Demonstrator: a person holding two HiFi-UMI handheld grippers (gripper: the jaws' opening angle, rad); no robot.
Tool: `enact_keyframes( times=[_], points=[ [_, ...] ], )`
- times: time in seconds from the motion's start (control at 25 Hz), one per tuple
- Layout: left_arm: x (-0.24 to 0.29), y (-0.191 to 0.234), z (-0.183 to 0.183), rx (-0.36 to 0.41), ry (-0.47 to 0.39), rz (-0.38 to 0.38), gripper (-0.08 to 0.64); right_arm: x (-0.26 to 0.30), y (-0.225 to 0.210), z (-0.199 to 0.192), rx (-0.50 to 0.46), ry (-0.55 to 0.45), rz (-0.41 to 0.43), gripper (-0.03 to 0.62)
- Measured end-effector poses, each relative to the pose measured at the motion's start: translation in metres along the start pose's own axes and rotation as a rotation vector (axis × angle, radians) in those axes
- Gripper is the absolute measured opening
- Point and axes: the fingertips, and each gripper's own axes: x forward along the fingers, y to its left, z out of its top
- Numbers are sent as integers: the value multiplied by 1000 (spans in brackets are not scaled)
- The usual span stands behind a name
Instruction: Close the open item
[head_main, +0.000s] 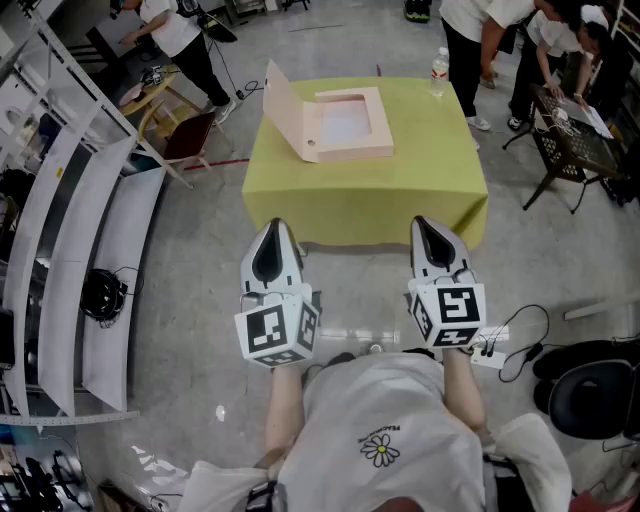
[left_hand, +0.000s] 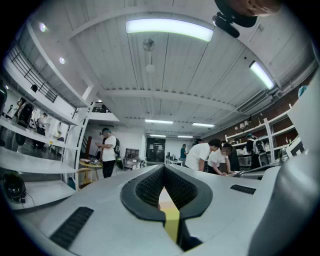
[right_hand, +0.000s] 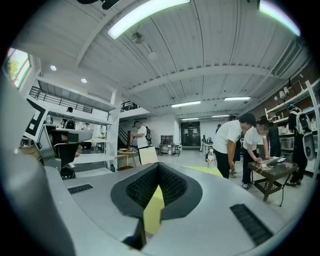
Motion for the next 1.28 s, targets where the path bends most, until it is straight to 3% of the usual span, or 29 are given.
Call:
enact_keyframes(
  times=[0.52,0.72,0.96,1.28],
  points=[
    [4,-5,-3,9,18,-15,12,-3,3,0,5,-21,28,12],
    [4,-8,-6,2,19,-16,11,-8,4,-6,-57,4,28,12],
    [-1,-17,-6,-2,16,-22,12,-13,-1,-15,-7,14,47,12],
    [7,-4,-15,-51,28,8,11,-11,1,-25,-23,32,71,12]
  ],
)
